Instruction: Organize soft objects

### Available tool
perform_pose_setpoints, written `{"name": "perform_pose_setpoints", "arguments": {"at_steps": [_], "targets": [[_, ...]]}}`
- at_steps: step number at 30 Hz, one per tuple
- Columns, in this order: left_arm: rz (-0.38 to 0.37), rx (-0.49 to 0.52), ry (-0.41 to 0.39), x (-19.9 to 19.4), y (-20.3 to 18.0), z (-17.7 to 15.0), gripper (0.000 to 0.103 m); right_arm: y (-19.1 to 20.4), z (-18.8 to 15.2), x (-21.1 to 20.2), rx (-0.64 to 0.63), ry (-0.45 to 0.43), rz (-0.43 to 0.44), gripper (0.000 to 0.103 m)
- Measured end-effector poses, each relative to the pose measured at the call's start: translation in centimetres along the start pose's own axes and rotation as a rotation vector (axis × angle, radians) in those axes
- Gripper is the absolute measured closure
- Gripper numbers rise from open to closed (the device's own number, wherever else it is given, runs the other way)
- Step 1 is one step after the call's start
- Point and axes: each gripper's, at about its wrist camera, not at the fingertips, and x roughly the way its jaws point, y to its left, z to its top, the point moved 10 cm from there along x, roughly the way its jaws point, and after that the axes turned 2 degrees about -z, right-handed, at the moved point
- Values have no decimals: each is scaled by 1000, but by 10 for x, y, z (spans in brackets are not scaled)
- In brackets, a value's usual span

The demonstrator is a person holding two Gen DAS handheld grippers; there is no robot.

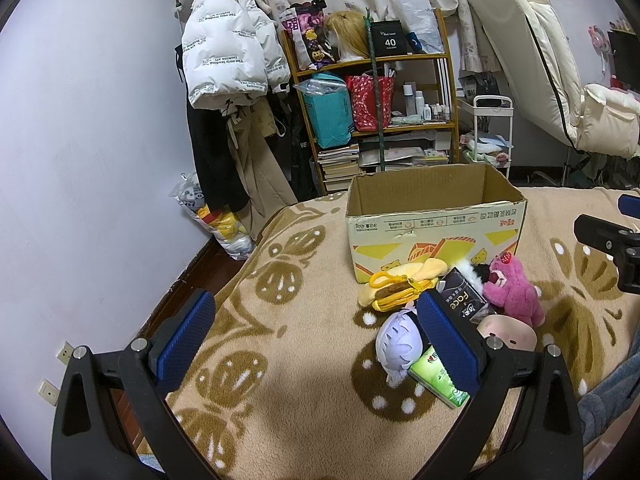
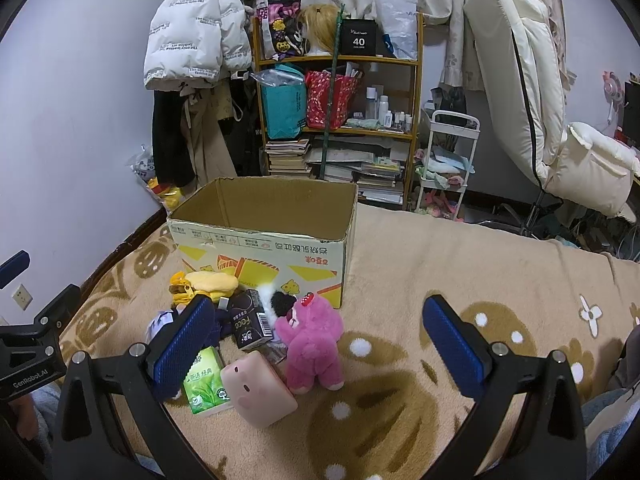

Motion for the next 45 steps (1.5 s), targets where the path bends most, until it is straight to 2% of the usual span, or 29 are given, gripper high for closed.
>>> {"name": "perform_pose_setpoints", "arguments": {"at_steps": [20,25,30,37,42,45], "targets": [[0,7,9,1,-5,-4,3,0,0,1,0,4,1,0],[-7,23,38,6,-9,-10,3,1,-4,1,-1,11,1,0],[-46,10,61,11,-14,-9,3,3,-16,10,3,40,12,0],[-109,-35,122,27,-30,-10,3,1,-13,17,26,79,39,0],[-89,-49,112,39,-38,-3,3,-4,-10,26,62,112,58,0],[-103,-66,138,50,-44,-4,3,-5,-9,34,72,131,64,0]]}}
